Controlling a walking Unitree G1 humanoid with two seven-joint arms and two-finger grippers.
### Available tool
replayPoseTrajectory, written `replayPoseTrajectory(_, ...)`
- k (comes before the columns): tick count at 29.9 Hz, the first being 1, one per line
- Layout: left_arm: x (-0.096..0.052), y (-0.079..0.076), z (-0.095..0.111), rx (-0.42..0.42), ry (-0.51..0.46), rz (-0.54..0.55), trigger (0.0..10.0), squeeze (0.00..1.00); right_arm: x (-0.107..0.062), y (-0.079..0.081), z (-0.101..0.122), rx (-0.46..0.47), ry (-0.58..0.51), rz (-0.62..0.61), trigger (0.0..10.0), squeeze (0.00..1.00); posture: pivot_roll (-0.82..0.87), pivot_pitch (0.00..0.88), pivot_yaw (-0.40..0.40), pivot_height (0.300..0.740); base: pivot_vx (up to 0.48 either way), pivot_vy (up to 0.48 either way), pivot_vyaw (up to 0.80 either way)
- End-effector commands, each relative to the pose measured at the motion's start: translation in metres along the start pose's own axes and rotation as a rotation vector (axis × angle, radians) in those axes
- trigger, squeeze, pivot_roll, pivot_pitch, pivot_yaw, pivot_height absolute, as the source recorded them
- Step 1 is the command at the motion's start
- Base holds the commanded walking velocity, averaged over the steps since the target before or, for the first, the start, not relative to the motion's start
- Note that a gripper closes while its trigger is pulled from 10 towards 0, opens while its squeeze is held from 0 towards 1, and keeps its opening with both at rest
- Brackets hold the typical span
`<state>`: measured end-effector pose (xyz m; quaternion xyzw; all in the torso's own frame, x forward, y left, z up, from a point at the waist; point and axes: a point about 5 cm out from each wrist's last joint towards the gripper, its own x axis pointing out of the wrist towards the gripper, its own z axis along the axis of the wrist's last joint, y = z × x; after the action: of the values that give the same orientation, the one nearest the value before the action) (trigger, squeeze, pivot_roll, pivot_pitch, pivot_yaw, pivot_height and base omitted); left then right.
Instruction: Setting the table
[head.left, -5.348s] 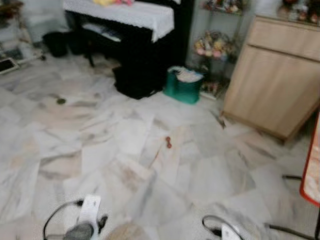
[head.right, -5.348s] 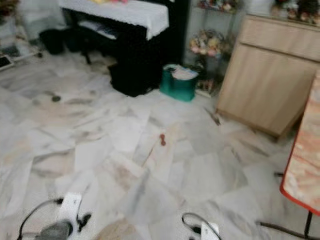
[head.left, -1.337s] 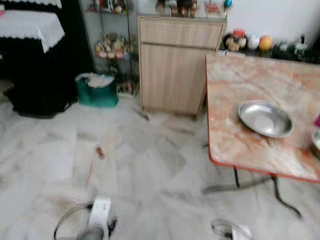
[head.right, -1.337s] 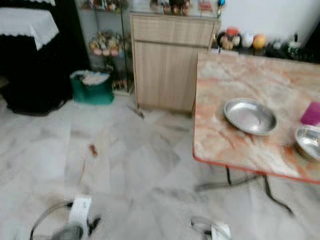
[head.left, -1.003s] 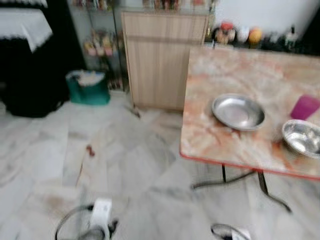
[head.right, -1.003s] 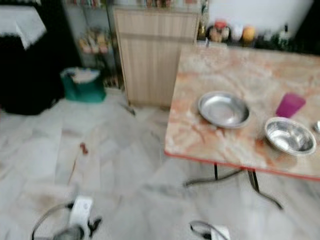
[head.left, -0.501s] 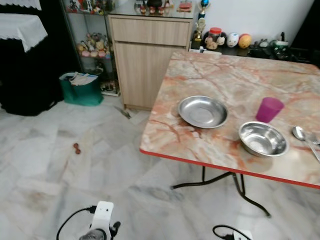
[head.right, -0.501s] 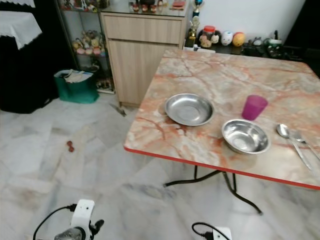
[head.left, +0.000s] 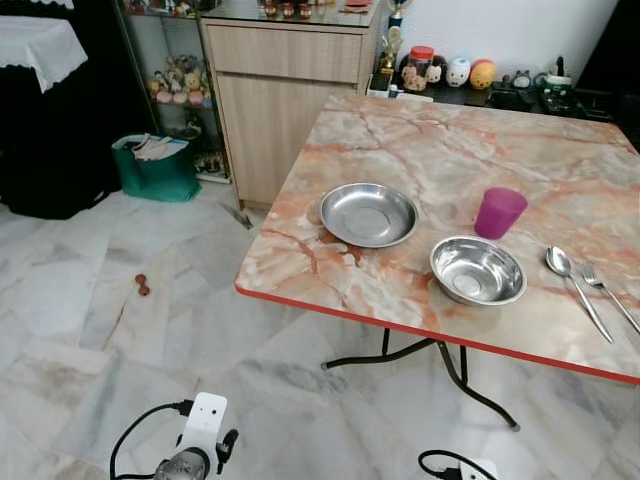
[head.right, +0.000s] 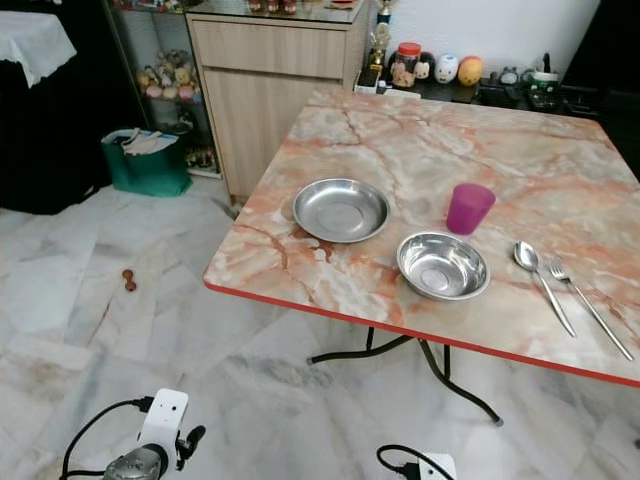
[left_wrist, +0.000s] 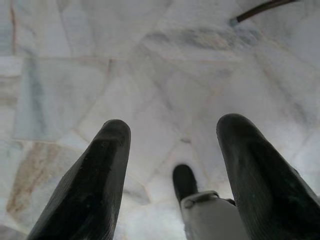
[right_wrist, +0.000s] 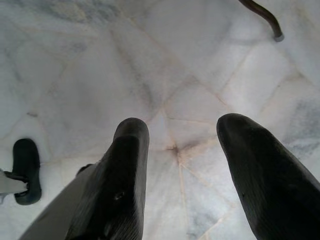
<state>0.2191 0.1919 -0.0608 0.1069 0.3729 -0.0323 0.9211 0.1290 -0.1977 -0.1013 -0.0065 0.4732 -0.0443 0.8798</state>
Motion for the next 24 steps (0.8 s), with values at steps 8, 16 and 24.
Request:
replayPoseTrajectory(8,-0.011,0.025,0.015,0.020,-0.265,0.093,10.0,0.00,-0.001,-0.003,-0.001,0.012,-0.001,-0.020,10.0,0.00,0.13,0.000,-0.061,0.731,0.000,0.000,0.00)
replayPoseTrajectory(16,-0.035,0.047,0.038,-0.038,-0.512,0.226,10.0,0.00,-0.001,-0.006,-0.003,0.014,0.000,-0.027,10.0,0.00,0.14,0.000,-0.072,0.731,0.000,0.000,0.00)
replayPoseTrajectory(24,-0.062,0.075,0.108,-0.114,-0.788,0.408,10.0,0.00,-0.001,-0.007,-0.002,0.021,-0.002,-0.034,10.0,0.00,0.14,0.000,-0.081,0.731,0.000,0.000,0.00)
